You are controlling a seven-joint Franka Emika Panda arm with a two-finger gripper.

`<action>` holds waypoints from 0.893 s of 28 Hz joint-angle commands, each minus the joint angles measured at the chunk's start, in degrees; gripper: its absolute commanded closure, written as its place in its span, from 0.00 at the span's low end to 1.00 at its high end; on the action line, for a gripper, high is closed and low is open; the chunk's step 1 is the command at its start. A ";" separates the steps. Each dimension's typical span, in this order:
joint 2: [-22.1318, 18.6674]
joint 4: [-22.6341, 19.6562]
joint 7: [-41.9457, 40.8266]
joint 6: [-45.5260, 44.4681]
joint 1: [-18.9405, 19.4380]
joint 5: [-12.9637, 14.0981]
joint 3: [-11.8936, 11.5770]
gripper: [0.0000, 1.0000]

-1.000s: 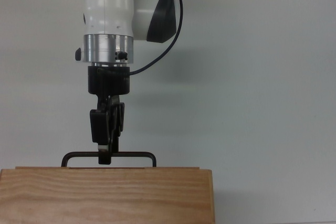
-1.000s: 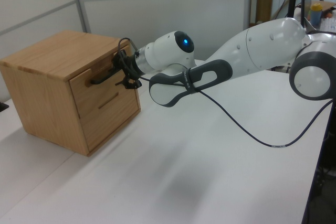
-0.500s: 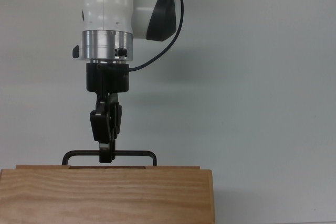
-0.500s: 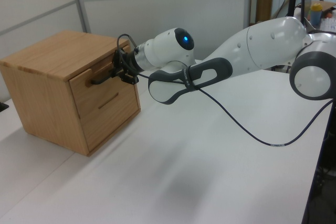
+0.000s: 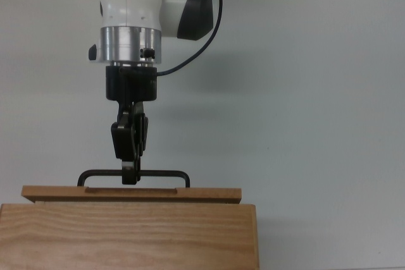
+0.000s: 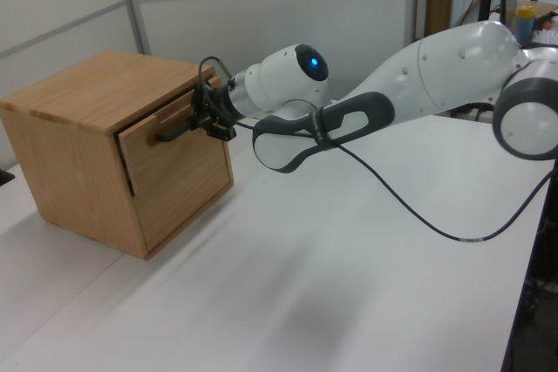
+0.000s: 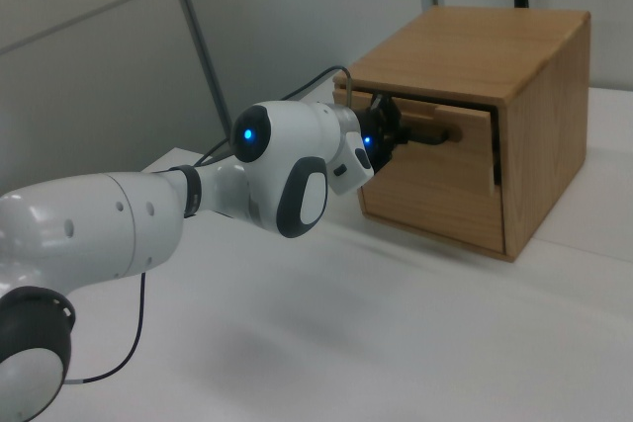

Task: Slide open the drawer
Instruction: 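Pull the gripped handle outward, sliding the upper drawer out of the cabinet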

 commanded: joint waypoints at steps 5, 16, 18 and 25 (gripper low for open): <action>-9.75 -11.20 0.59 -0.24 0.70 0.57 0.83 1.00; -15.11 -18.67 0.50 -1.46 0.70 0.57 1.27 1.00; -15.99 -18.76 0.50 -4.53 0.61 0.57 1.27 1.00; -17.40 -18.76 0.50 -11.39 0.61 0.57 1.27 1.00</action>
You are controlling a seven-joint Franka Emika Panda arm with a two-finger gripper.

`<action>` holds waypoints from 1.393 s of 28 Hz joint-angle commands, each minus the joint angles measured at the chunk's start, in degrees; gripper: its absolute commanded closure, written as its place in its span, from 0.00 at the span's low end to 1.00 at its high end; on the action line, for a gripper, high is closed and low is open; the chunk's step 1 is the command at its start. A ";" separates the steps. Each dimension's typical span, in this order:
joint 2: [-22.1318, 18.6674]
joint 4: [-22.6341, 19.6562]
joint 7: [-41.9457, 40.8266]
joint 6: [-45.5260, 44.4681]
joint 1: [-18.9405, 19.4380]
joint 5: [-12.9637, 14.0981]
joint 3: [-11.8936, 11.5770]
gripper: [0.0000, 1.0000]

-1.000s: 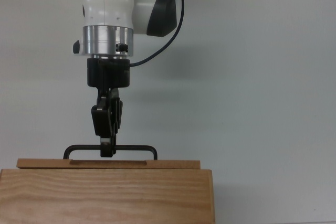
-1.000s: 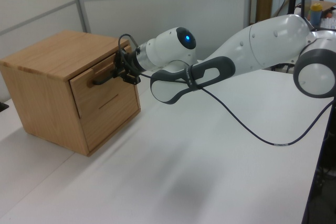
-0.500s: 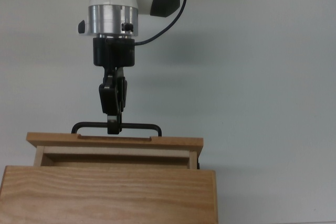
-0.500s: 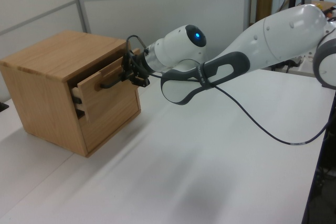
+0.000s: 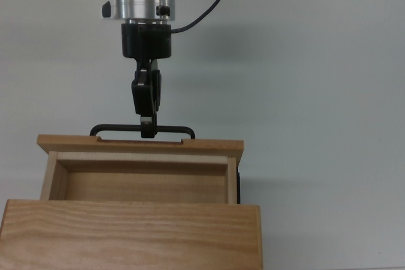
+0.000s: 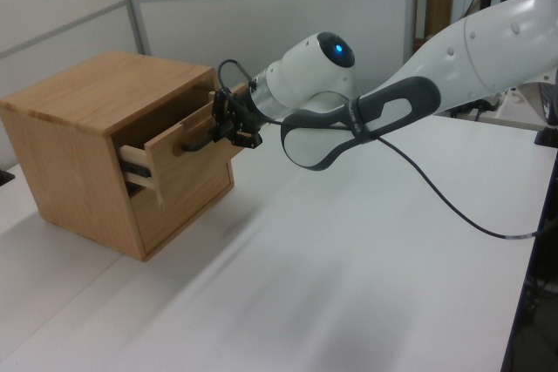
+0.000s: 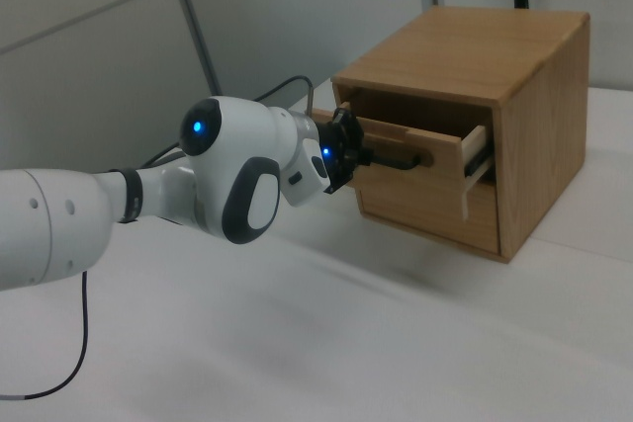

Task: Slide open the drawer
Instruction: 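Pull the gripped handle outward, sliding the upper drawer out of the cabinet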

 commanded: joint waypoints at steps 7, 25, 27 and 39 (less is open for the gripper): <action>-5.11 -3.08 0.39 -11.35 0.16 0.57 0.10 1.00; -11.26 -2.55 0.21 -34.65 -0.46 0.57 -0.34 1.00; -12.23 -2.46 0.21 -37.45 -0.46 0.57 -0.34 1.00; -14.69 -0.35 0.21 -48.62 -0.46 0.57 -0.43 1.00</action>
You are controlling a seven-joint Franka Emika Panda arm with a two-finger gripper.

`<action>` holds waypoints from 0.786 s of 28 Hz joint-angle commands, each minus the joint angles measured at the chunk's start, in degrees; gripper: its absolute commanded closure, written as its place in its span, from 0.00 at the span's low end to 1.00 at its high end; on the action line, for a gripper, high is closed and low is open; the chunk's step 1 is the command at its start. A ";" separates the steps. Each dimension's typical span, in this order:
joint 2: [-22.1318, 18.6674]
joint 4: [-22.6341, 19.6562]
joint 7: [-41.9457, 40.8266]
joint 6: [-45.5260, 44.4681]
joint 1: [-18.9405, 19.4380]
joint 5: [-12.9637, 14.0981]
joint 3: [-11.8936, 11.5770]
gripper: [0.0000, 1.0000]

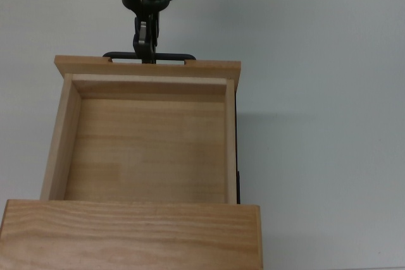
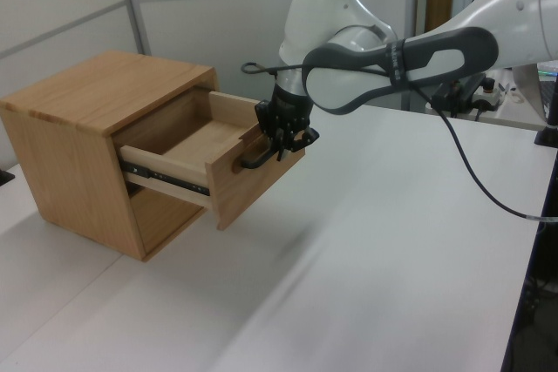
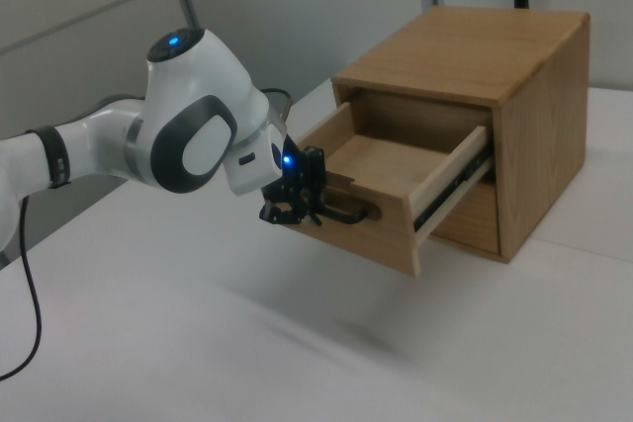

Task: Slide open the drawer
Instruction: 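Pull the gripped handle outward, sliding the upper drawer out of the cabinet, then open the gripper, release the handle and lift away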

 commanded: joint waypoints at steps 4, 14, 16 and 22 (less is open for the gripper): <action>-3.23 -0.40 0.09 -6.77 -0.12 0.56 -0.22 1.00; -3.76 3.55 0.00 -15.20 -0.12 0.56 -0.22 1.00; -3.67 4.86 0.00 -17.14 -0.12 0.56 -0.22 1.00; -3.67 7.42 0.09 -21.80 -0.04 0.73 -0.22 0.91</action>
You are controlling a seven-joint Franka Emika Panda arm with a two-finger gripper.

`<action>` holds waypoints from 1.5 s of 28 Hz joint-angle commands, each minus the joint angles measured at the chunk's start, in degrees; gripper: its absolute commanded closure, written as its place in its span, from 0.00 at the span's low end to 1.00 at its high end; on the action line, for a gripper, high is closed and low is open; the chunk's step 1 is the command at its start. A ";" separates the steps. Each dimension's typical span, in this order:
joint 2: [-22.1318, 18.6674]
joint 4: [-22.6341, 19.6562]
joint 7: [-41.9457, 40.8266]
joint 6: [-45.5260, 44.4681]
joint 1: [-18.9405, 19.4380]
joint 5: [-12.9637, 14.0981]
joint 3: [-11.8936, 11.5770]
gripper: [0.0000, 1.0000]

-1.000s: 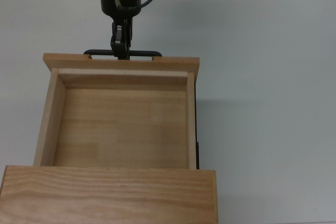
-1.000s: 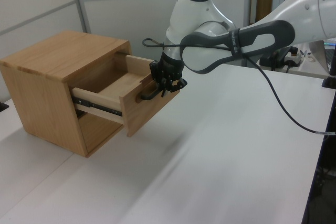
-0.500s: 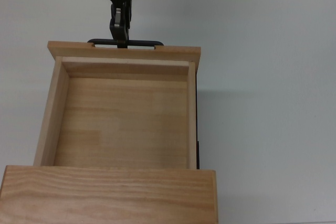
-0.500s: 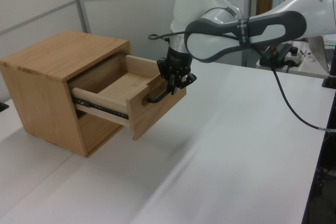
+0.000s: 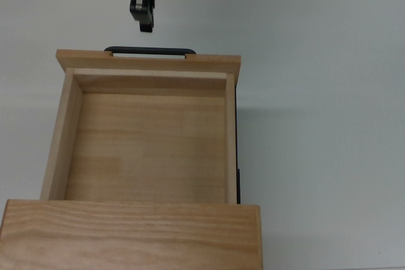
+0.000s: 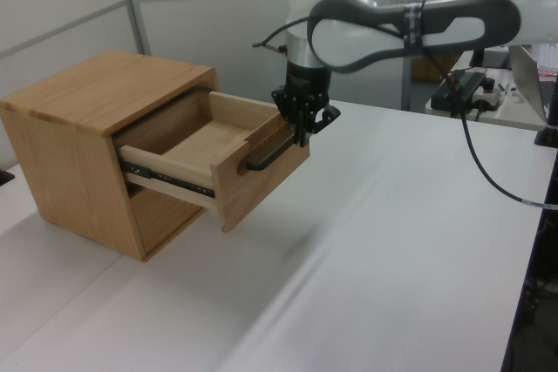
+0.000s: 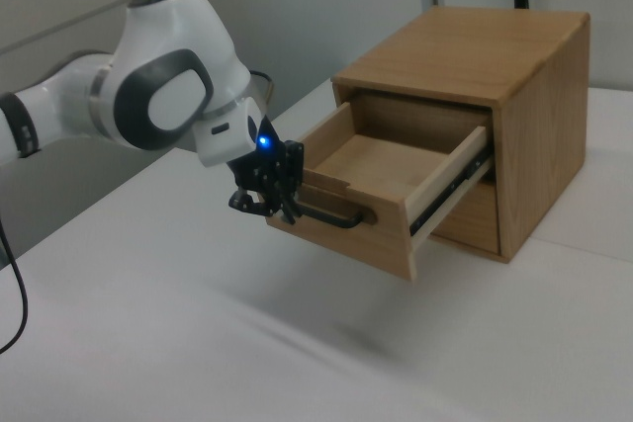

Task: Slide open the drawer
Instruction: 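Open the gripper, release the handle and lift away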

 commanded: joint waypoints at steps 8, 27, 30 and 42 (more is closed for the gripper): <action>-0.91 1.64 -2.72 -5.14 -0.04 0.73 -0.11 0.09; -0.83 2.96 -41.29 -15.33 0.49 0.73 0.42 0.00; -0.65 3.05 -47.69 -15.33 0.49 0.47 0.42 0.00; -0.39 2.96 -73.37 -15.33 0.49 0.20 0.42 0.00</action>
